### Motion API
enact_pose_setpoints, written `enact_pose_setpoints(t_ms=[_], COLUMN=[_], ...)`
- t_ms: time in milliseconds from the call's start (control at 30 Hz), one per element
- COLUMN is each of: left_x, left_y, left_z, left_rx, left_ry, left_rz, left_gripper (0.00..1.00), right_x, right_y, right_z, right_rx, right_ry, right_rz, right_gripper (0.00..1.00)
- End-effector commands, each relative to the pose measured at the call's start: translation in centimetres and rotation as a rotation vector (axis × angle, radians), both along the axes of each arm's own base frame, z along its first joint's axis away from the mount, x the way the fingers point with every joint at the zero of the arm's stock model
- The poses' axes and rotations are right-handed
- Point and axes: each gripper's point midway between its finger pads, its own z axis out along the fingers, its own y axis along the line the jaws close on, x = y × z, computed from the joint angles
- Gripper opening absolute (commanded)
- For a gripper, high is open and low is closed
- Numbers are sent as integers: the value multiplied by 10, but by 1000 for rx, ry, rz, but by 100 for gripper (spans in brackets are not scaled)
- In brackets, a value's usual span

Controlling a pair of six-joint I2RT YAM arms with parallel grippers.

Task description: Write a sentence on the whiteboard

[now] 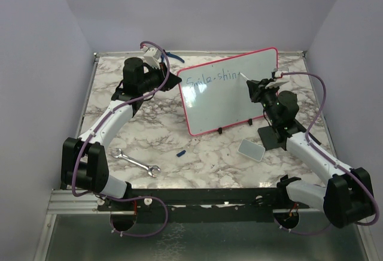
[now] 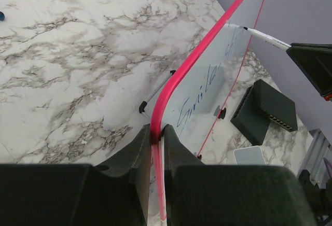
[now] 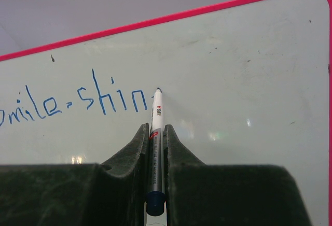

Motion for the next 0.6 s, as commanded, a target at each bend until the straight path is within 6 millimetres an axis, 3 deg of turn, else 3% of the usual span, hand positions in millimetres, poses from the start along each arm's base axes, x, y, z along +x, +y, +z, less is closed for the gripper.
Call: enact_pose_setpoints(t_ms=[0, 267, 567], left_x=[1, 0, -1], left_y=[6, 7, 7], left_z=[8, 9, 11], left_rx=[14, 13, 11], left_ry=[-42, -44, -50], left_rz=[19, 18, 18], left_gripper=[2, 3, 2], right_x=[3, 1, -1], right_y=[6, 13, 4], right_z=[-1, -7, -8], right_rx=[-17, -31, -27], right_ry=[4, 17, 23], right_rz=[33, 79, 30], right_gripper=[1, 1, 1])
